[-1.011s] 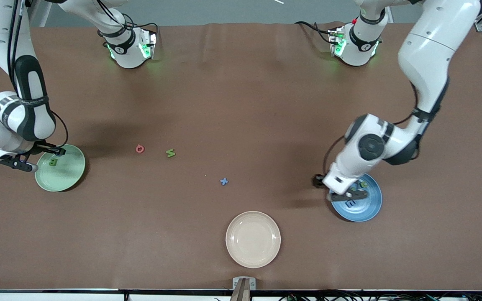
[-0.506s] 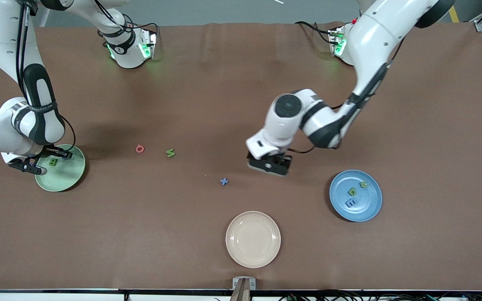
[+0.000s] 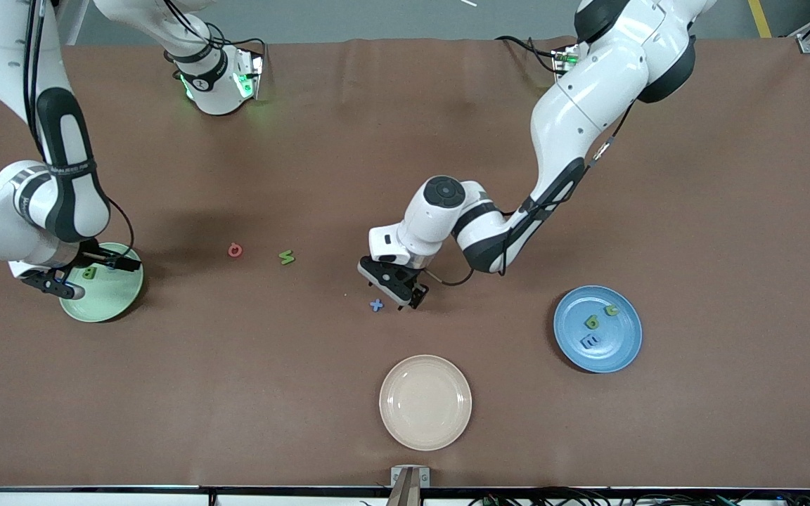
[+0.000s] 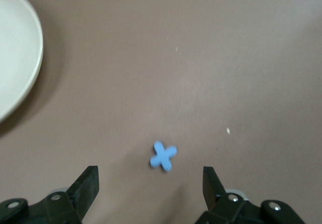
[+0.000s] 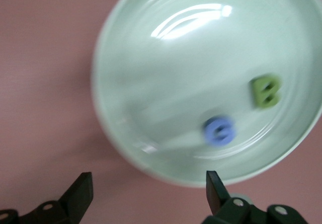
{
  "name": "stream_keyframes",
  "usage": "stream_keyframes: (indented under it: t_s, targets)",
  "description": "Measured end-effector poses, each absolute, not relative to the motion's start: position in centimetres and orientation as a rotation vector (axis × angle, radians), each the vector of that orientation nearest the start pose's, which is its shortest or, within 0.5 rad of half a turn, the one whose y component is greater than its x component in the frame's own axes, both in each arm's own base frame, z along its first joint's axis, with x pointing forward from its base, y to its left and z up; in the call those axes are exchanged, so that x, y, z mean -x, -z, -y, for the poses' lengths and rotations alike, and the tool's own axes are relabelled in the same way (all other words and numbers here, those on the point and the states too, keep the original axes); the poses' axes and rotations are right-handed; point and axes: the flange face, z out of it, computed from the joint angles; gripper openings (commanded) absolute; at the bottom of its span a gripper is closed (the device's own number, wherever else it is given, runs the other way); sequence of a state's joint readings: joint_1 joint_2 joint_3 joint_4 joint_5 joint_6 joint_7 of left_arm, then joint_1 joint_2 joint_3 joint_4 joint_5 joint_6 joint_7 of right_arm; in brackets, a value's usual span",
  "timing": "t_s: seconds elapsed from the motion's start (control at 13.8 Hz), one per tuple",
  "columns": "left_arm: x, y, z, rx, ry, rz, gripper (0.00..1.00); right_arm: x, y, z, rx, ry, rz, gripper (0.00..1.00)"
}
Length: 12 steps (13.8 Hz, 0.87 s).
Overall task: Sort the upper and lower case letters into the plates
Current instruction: 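Grasp the blue x with the left gripper while the right gripper grasps N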
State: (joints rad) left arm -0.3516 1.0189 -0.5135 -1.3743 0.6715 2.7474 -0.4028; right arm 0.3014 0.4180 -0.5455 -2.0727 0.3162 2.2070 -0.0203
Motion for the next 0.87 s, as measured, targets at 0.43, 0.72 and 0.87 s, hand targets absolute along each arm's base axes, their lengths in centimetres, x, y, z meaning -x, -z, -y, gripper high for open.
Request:
stream_keyframes:
  t_s: [0.43,0.72,0.87]
  targets:
    - [-55.7,-16.6,52.7,3.137,0.854,-1.232,0.73,-55.9,-24.9,-5.8,2.897,-0.333,-1.188,1.0]
    - [-55.6,-15.5,52.6,3.106,0.865,-1.248,0.57,-55.0,-24.1,-14.4,2.777,-0.255,-1.367,1.0]
    - [-55.6,-15.5,52.5,3.103,0.867,-1.247,0.55,-54.6,-22.7,-17.1,2.742,-0.217,-1.437,1.0]
